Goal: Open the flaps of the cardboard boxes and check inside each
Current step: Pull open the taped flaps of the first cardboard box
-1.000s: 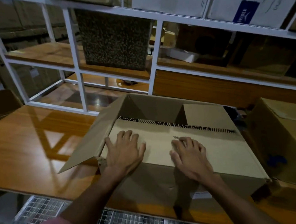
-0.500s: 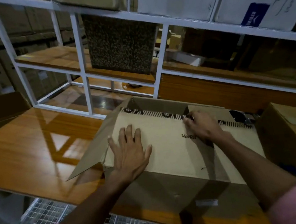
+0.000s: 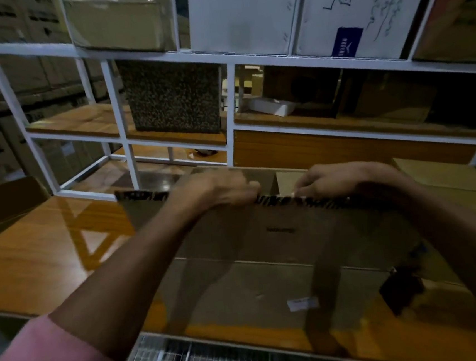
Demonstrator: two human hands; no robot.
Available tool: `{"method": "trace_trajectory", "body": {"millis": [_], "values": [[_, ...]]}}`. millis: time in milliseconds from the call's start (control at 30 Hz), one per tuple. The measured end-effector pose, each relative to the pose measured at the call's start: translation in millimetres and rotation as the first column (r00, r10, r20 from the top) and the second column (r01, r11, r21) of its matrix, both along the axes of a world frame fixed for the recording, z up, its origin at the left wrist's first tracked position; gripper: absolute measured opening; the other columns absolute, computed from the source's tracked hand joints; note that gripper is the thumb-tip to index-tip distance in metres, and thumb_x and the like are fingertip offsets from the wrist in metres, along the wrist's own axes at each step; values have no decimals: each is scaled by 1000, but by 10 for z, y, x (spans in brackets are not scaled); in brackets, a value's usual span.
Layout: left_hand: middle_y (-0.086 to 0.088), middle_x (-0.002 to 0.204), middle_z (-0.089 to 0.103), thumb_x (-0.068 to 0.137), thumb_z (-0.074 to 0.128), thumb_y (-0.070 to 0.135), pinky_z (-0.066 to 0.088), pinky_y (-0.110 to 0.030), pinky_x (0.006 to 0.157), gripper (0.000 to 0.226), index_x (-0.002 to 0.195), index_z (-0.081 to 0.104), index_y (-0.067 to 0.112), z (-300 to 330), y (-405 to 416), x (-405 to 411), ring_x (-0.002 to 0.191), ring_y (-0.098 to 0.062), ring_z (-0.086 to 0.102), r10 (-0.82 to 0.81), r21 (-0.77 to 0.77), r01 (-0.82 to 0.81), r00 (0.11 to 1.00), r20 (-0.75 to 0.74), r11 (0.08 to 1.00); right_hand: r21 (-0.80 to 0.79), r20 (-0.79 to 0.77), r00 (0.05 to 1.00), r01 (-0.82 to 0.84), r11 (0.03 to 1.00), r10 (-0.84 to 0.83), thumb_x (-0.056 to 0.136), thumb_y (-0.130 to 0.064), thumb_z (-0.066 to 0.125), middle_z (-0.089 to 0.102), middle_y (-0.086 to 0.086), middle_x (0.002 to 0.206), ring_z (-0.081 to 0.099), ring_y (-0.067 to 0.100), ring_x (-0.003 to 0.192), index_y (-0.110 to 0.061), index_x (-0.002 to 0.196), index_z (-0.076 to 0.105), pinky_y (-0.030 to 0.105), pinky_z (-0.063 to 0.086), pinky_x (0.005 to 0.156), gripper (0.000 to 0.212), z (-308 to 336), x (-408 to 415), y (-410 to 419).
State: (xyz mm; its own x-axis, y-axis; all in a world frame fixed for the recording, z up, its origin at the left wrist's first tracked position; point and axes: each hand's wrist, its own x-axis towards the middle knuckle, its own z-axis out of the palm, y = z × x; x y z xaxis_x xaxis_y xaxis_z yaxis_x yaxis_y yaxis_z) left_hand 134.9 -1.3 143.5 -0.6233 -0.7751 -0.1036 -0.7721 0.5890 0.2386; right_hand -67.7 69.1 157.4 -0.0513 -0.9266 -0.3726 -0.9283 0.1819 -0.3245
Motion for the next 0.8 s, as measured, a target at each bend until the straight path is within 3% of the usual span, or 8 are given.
{"method": "trace_trajectory", "body": {"millis": [100, 167, 267, 333, 433, 600, 733, 800], "values": [[1, 134, 58, 104, 33, 58, 42, -48, 108, 47, 128, 57, 25, -228, 120, 19, 109, -21, 55, -22, 431, -25, 994, 103, 902, 214, 115, 993, -10, 977, -15, 101, -32, 53, 68, 5, 111, 69, 19, 93, -22, 119, 62, 38, 61, 81, 22, -240, 77, 136], [-1, 140, 55, 101, 39, 56, 42, -50, 108, 46, 135, 54, 29, -636, 158, -33, 114, -22, 54, -120, 460, 10, 971, 209, 888, 238, 5, 997, -79, 968, 80, 100, -34, 55, 67, 2, 115, 69, 20, 99, -21, 126, 59, 43, 60, 85, 29, -547, 107, 199], [-8, 139, 57, 100, 46, 52, 42, -49, 108, 44, 130, 54, 21, -1353, 176, -123, 119, -28, 55, -132, 337, 44, 961, 243, 941, 146, -244, 948, -170, 974, 202, 94, -43, 55, 65, 3, 119, 62, 22, 103, -23, 124, 58, 44, 54, 91, 36, -1098, 118, 262], [-9, 138, 59, 99, 45, 54, 36, -53, 110, 51, 136, 50, 19, -1712, 198, -138, 123, -32, 55, -84, 129, 54, 969, 234, 990, 76, -250, 954, -150, 986, 164, 92, -45, 54, 64, 9, 119, 60, 28, 103, -21, 122, 54, 44, 52, 89, 39, -1460, 98, 301], [-9, 131, 63, 99, 45, 58, 34, -50, 102, 47, 127, 52, 21, -1975, 232, -143, 122, -32, 55, -28, -91, 46, 982, 184, 995, -86, -187, 979, -94, 992, 77, 96, -46, 45, 64, 8, 117, 60, 29, 101, -21, 119, 52, 43, 51, 86, 35, -1886, 103, 327], [-6, 133, 60, 102, 45, 46, 32, -47, 102, 35, 129, 50, 24, -2117, 207, -184, 125, -28, 52, 16, -168, 9, 989, 146, 986, -271, -15, 999, -50, 961, 48, 98, -36, 34, 63, 7, 122, 60, 27, 111, -21, 123, 55, 46, 50, 93, 36, -2031, 331, 146], [-2, 139, 57, 103, 49, 36, 29, -49, 109, 38, 138, 49, 23, -2178, 211, -189, 130, -24, 48, 22, -185, 8, 987, 158, 983, -172, 215, 972, 137, 976, -99, 104, -46, 30, 61, 12, 125, 57, 28, 112, -15, 125, 54, 37, 43, 90, 45, -1975, 566, -140], [-2, 139, 58, 102, 51, 37, 29, -49, 109, 40, 139, 50, 22, -2202, 208, -175, 130, -23, 49, 22, -193, 9, 987, 159, 981, -78, 190, 962, 215, 974, -197, 102, -56, 26, 59, 17, 128, 54, 34, 121, -12, 122, 57, 47, 40, 101, 57, -1944, 643, -249]]}}
